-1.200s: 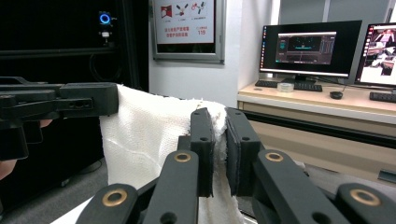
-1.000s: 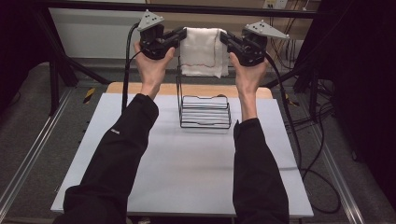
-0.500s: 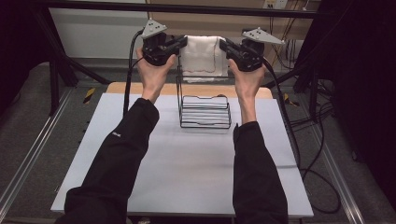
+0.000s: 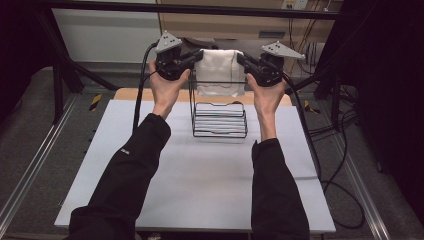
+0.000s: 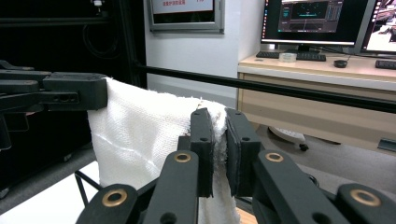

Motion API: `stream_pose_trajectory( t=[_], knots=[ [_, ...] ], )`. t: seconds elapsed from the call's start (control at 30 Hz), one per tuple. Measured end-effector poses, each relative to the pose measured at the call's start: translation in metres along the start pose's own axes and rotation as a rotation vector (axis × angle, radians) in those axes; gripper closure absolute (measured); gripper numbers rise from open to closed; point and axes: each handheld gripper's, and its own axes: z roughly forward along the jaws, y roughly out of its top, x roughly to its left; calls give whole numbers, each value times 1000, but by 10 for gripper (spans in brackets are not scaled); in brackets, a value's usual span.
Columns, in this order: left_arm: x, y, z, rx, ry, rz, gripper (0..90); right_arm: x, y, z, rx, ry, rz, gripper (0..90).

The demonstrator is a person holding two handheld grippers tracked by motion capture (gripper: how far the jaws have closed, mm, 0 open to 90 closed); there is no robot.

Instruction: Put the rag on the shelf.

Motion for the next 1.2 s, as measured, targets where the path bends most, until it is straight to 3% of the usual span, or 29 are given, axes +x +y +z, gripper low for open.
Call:
stream_pose_trajectory(
  t=[0.67,1.2],
  knots=[
    [-10,-7,-8,16,-38,7,832,2,-12,-13,4,6,1,827],
    [-20,-19,-23,52,-80,2,823,11,-23,-33,30,50,-29,823]
  ],
)
